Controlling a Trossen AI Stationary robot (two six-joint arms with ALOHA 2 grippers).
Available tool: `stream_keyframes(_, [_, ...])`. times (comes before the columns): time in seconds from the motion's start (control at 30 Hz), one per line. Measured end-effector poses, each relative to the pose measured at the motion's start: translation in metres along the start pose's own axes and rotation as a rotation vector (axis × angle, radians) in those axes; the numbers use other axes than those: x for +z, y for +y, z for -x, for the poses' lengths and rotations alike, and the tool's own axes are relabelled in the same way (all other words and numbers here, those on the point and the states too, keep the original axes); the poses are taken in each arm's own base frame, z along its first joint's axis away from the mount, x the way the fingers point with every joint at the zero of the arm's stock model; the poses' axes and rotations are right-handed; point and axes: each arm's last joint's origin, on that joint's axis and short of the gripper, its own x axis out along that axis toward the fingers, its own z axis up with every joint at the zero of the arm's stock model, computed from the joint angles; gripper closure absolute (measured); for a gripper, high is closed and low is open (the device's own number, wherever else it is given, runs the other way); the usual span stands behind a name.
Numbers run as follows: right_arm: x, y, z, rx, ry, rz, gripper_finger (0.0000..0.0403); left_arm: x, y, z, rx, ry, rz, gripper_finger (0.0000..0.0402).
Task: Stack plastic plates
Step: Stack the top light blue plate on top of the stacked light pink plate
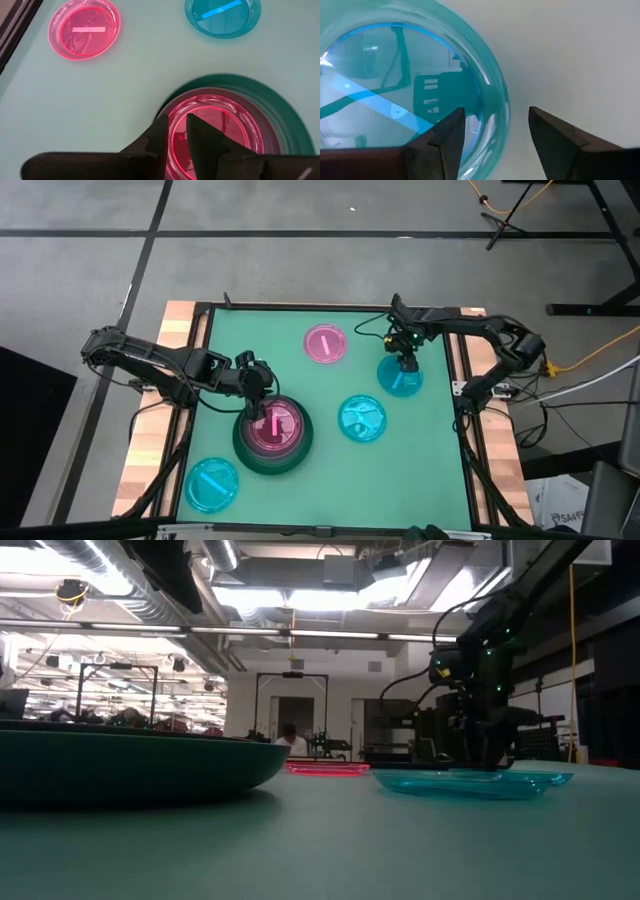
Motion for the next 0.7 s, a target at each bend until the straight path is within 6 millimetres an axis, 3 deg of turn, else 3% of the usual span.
stream_keyframes(0.47, [0.001, 0.0013, -0.0037, 0.062, -0.038, 0.019, 0.0198, 0.0, 0.0, 0.0, 0.0, 0.0, 0.0, 0.034])
stream_keyframes(0.7, [0.001, 0.0016, -0.0037, 0.068, -0.041, 0.02, 0.0248, -0.0001, 0.0, -0.0001, 0.0, 0.0, 0.0, 0.034])
